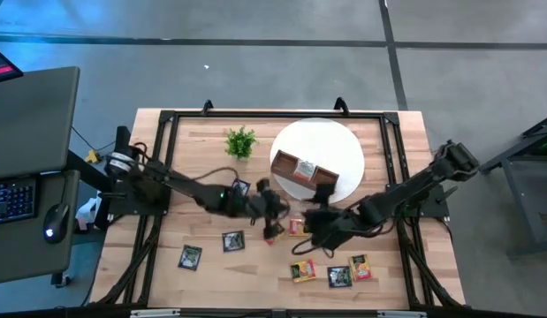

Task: Pick & Place Tea
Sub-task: Put the white tea bag into the middle compartment of the wooden organizer, then put the purple tea bag into the right compartment of the wooden organizer

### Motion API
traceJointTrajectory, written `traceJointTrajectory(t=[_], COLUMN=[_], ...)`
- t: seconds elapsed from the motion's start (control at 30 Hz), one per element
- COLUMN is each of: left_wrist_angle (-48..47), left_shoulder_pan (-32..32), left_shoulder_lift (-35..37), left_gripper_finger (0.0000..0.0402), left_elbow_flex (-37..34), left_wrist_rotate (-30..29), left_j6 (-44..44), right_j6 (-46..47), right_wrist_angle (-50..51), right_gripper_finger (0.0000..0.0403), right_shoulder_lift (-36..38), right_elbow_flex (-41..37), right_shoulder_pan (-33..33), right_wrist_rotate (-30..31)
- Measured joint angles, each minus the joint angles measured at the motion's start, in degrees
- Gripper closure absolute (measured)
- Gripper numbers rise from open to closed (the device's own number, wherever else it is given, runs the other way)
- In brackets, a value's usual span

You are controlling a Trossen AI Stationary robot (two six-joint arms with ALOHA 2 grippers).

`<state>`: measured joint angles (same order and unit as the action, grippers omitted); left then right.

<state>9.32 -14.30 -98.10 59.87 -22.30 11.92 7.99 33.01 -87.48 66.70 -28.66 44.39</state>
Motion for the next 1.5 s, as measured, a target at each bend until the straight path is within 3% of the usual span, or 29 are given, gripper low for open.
traceJointTrajectory(t=[0.13,0.3,0.5,1.03,1.27,1.5], left_wrist_angle=[6.0,17.1,24.1,25.1,24.8,24.8], left_shoulder_pan=[5.7,13.4,20.2,22.9,22.9,22.9], left_shoulder_lift=[0.4,-2.3,-6.7,-11.8,-11.8,-11.8], left_gripper_finger=[0.0401,0.0401,0.0401,0.0398,0.0336,0.0262], left_elbow_flex=[-0.1,0.1,0.1,0.1,0.1,0.1], left_wrist_rotate=[0.7,8.3,15.9,16.9,15.5,12.3], left_j6=[-3.2,-6.0,-6.9,-7.2,-7.2,-7.5], right_j6=[5.4,7.5,7.0,5.0,6.2,8.7], right_wrist_angle=[5.8,10.3,11.1,11.9,11.8,11.7], right_gripper_finger=[0.0226,0.0226,0.0226,0.0226,0.0226,0.0227], right_shoulder_lift=[4.4,8.9,11.4,11.4,11.4,11.4], right_elbow_flex=[0.0,0.0,0.0,0.0,0.0,0.0], right_shoulder_pan=[0.0,0.8,2.4,7.3,7.8,7.8], right_wrist_rotate=[6.9,10.4,10.2,1.3,-2.9,-3.5])
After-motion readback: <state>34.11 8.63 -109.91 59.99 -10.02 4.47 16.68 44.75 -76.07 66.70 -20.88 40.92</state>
